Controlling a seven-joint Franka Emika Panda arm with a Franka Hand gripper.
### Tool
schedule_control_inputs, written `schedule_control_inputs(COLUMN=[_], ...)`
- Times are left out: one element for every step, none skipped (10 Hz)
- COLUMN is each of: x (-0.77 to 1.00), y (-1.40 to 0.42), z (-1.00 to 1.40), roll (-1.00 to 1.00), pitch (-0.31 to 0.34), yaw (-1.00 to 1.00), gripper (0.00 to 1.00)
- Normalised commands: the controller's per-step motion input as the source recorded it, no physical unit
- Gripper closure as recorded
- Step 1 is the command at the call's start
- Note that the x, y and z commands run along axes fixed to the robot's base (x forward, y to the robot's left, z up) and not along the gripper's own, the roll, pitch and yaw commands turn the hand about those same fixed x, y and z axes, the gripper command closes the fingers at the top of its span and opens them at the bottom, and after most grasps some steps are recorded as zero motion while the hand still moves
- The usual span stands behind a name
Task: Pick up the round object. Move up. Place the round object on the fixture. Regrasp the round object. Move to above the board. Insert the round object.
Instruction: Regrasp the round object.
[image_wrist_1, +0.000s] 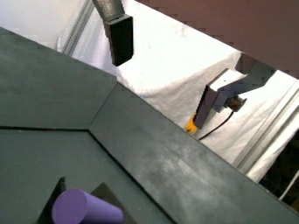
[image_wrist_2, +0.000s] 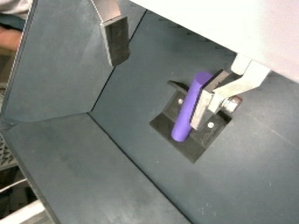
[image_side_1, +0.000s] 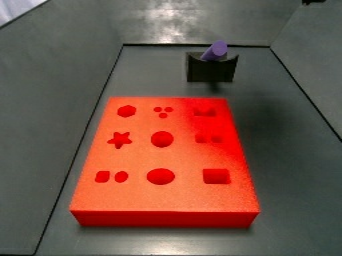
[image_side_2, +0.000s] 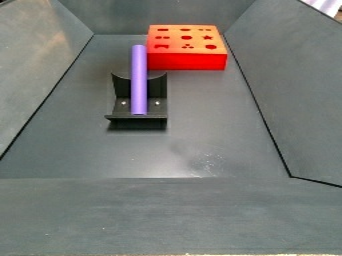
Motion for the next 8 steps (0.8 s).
schedule_control_inputs(x=[0.08,0.03,0.03,0.05,0.05,0.07,0.08,0.09], y=[-0.04,0.05,0.05,0.04,0.04,0.03,0.03,0.03], z=[0.00,-1.00,-1.00,-1.00,-1.00,-1.00,-1.00,-1.00], roll=[0.22,0.22,0.21,0.19,0.15,0.10,0.08,0.07], pitch=[0.086,0.093,0.073,0.036,0.003,-0.039,-0.069,-0.084], yaw=[0.18,0.18,0.18,0.17,0.16,0.14,0.12,0.11], gripper=[0.00,0.00,0.00,0.00,0.00,0.00,0.00,0.00])
